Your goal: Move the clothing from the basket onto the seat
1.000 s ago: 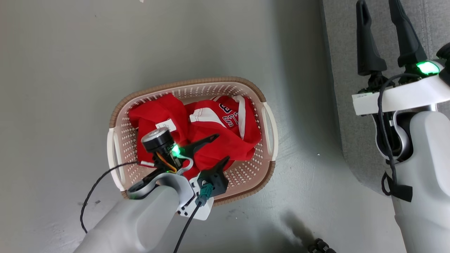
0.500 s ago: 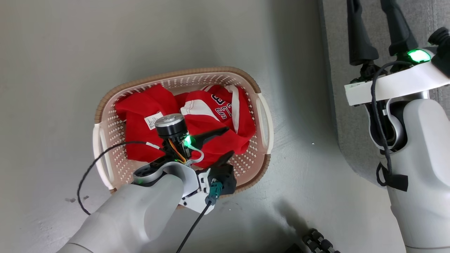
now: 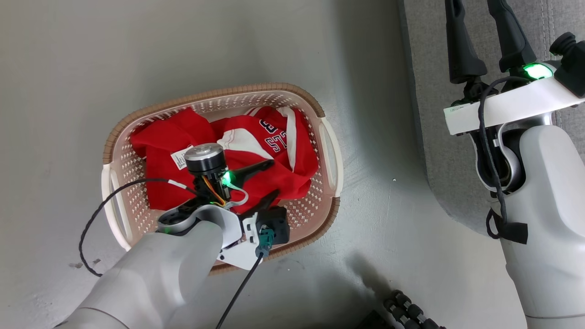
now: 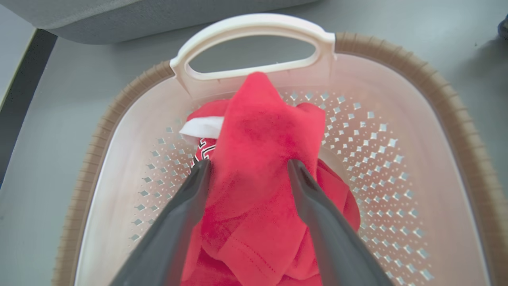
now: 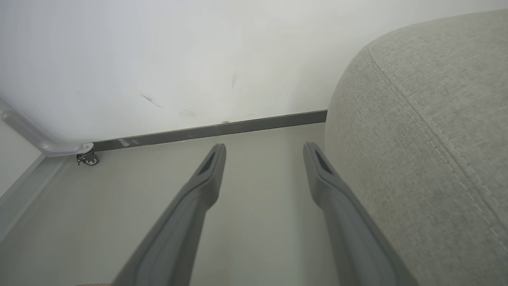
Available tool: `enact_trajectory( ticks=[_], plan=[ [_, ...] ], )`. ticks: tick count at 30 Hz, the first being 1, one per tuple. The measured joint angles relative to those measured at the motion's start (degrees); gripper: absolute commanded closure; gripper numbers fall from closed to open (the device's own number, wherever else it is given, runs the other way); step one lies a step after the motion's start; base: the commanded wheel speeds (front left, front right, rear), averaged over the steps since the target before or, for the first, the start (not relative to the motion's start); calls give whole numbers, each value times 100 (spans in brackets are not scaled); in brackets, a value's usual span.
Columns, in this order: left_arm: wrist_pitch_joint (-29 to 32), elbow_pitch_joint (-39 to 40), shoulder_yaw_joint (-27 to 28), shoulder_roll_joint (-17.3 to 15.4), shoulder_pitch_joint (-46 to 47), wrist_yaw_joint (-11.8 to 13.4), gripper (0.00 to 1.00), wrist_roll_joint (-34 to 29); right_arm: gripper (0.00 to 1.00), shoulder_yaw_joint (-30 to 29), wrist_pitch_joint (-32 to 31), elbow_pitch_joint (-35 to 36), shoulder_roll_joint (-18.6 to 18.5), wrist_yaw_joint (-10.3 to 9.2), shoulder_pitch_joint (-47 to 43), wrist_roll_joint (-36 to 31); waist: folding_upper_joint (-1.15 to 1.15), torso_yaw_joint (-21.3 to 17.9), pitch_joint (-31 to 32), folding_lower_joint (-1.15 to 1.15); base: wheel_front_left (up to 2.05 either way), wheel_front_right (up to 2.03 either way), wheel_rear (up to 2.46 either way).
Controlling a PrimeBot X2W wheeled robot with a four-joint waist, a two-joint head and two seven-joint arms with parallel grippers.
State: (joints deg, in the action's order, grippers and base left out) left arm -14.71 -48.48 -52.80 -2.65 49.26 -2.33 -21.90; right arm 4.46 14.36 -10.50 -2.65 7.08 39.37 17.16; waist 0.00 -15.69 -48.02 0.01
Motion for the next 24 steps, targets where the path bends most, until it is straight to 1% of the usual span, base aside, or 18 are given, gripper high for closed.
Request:
enact_trajectory(
  ticks=[6, 7, 8, 9, 10, 14, 22, 24],
  plan=[
    [46, -288, -33, -3, 158, 90, 0, -96, 0, 3, 1, -86, 0, 0, 24, 104, 0, -60, -74, 0, 0, 0, 0],
    [54, -325, -34, -1, 180, 126, 9, -100, 0, 3, 1, -89, 0, 0, 46, 105, 0, -68, -85, 0, 0, 0, 0],
    [54, -363, -34, -1, 193, 151, 47, -101, 0, 3, 1, -90, 0, 0, 82, 113, 0, -76, -94, 0, 0, 0, 0],
    [54, -402, -34, -2, 199, 152, 66, -101, 0, 0, 1, -87, 0, 0, 112, 123, 0, -83, -101, 0, 0, 0, 0],
    [54, -442, -35, -1, 202, 152, 100, -100, 0, -9, 1, -85, 1, 0, 123, 124, 0, -85, -102, 0, 0, 0, 0],
    [53, -553, -48, 0, 201, 175, 100, -96, 0, -54, 1, -82, 1, 0, 122, 147, 0, -77, -83, 0, 0, 0, 0],
    [49, -459, 178, 5, 199, 383, 100, 212, 0, -260, 2, -83, 1, 0, 123, 147, 0, 6, 26, 0, 0, 0, 0],
    [48, -416, 266, 7, 198, 479, 100, 320, 0, -299, 2, -88, 1, 0, 121, 146, 0, 36, 65, 0, 0, 0, 0]
  ],
)
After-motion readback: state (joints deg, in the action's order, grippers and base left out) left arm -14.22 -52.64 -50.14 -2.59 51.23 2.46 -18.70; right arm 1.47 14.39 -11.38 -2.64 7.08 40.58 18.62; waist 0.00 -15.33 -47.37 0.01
